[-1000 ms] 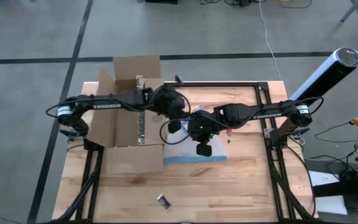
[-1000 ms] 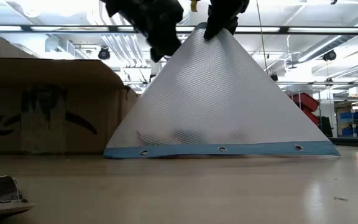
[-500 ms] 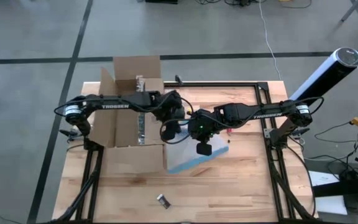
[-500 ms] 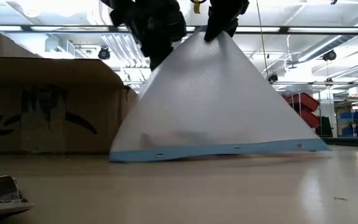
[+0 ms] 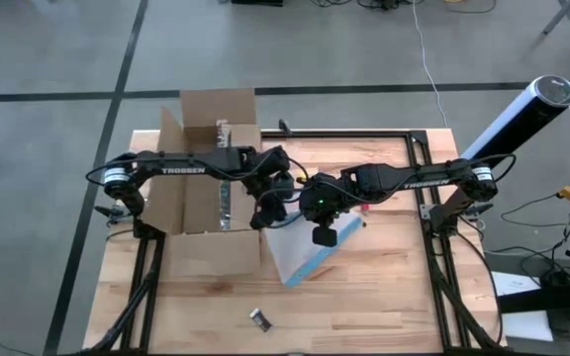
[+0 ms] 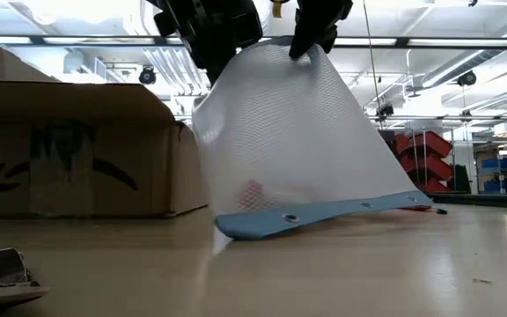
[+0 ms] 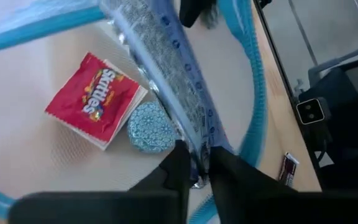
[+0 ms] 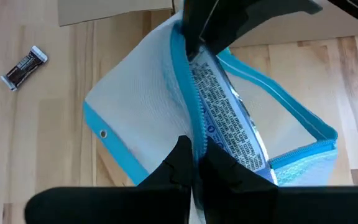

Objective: Unpack boxes
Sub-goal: Put the purple chocolate bar into the blue transparent zip bag, then put the brown chocolate bar into the blue transparent zip bag

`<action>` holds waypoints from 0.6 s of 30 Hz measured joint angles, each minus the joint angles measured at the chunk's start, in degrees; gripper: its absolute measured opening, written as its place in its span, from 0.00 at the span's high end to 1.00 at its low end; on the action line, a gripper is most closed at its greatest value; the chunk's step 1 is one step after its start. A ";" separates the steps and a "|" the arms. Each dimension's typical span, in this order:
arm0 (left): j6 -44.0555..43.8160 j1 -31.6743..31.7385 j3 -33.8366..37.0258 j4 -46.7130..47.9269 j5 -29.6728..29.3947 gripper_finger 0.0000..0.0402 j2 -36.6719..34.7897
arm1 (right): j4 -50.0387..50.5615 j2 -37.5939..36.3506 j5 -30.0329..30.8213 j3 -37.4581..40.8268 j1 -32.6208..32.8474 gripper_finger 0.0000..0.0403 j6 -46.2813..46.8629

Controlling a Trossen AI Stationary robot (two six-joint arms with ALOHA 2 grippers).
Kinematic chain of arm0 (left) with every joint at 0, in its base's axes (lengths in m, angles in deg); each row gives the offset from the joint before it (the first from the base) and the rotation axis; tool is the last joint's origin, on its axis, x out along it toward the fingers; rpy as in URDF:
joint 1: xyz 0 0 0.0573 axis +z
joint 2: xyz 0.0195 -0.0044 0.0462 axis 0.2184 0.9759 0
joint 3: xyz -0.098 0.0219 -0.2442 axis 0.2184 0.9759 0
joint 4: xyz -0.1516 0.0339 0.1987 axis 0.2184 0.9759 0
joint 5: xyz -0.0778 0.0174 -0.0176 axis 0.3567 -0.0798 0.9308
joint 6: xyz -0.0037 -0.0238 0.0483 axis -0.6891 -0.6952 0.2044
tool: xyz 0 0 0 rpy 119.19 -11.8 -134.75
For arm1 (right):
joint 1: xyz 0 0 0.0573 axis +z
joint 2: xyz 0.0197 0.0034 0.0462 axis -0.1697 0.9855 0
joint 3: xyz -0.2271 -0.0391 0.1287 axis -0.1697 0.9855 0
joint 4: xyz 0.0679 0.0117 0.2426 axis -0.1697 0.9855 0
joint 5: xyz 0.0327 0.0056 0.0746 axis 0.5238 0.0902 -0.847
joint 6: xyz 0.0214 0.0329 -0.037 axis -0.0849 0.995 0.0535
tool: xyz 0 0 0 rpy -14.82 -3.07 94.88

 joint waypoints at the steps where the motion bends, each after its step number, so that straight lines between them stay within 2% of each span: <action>1: 0.01 -0.23 -0.16 -0.03 0.00 0.83 0.00 | -0.01 0.00 0.00 0.00 0.00 1.00 0.02; 8: -0.40 -1.17 -1.50 0.07 -0.84 0.54 -0.09 | -0.12 -0.02 0.00 0.00 0.00 1.00 0.29; 11: -0.76 -1.21 -2.89 1.51 -3.38 0.43 -0.23 | -0.10 -0.04 0.11 0.00 -0.05 1.00 0.38; 14: -0.47 -1.19 -5.28 5.60 -5.52 0.37 -0.81 | -0.08 -0.04 0.62 0.00 -0.09 1.00 0.42; 18: 0.46 -1.51 -8.68 12.30 -5.64 0.36 -3.17 | -0.06 -0.04 1.01 0.00 -0.33 1.00 0.54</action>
